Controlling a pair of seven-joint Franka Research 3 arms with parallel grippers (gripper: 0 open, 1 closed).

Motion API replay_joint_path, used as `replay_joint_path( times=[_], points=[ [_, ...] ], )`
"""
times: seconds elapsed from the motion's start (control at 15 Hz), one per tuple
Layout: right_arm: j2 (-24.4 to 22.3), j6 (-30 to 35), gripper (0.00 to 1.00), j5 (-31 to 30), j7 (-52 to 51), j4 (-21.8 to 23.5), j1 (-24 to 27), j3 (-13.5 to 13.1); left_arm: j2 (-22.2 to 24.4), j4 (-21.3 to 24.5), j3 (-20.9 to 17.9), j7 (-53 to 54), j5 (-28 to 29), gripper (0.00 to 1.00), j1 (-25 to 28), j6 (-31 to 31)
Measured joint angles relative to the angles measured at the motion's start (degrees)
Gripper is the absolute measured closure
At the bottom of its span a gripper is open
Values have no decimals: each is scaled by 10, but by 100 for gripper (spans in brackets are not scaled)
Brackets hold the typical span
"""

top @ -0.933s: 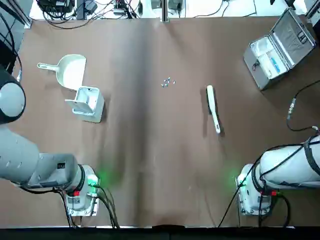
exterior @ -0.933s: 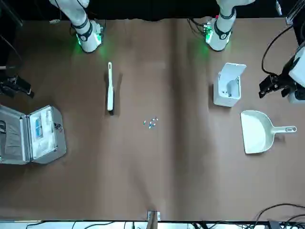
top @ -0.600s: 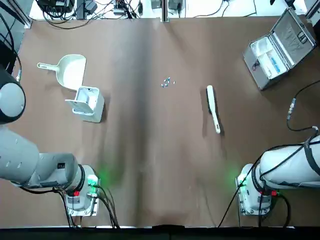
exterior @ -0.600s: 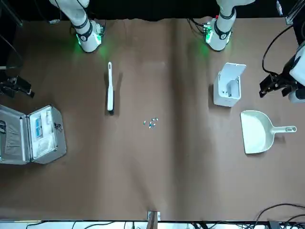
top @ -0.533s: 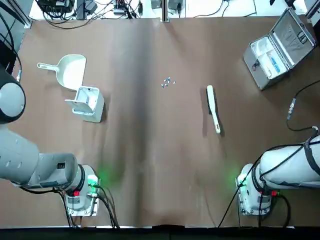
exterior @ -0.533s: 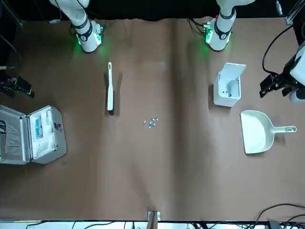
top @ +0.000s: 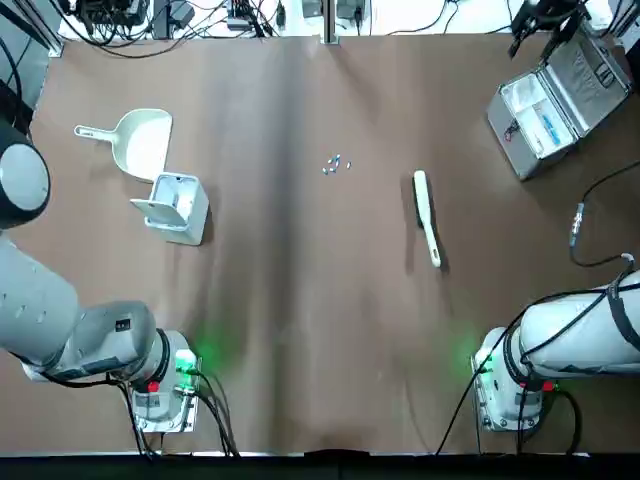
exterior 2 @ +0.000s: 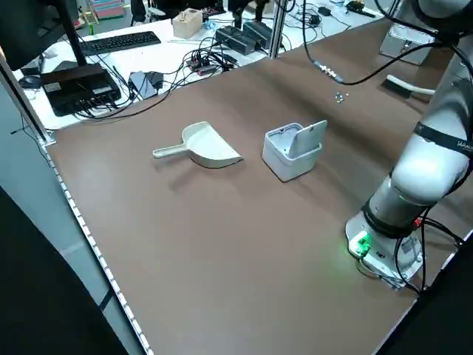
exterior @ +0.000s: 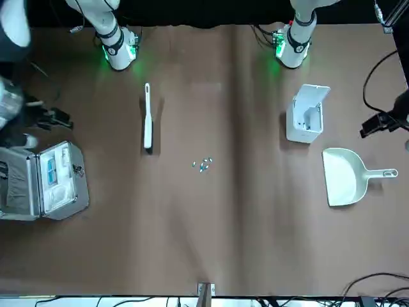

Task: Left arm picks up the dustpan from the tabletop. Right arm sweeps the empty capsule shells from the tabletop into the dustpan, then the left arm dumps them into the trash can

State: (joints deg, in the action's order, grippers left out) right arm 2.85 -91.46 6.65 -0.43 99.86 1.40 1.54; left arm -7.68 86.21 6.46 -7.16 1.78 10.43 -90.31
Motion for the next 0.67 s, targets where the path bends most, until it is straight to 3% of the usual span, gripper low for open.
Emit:
replay_joint_path(
  times=[0.13,0.33,0.67],
  points=[
    [-5,-16,1,2,29,40,-29,1,-15,0,0,0,0,0,18,0],
    [-22,-90,1,11,97,124,-84,3,-37,-1,-1,10,2,0,27,-2],
    [-39,-111,1,16,137,236,-153,4,-93,-1,-1,150,18,0,32,-43]
  ],
)
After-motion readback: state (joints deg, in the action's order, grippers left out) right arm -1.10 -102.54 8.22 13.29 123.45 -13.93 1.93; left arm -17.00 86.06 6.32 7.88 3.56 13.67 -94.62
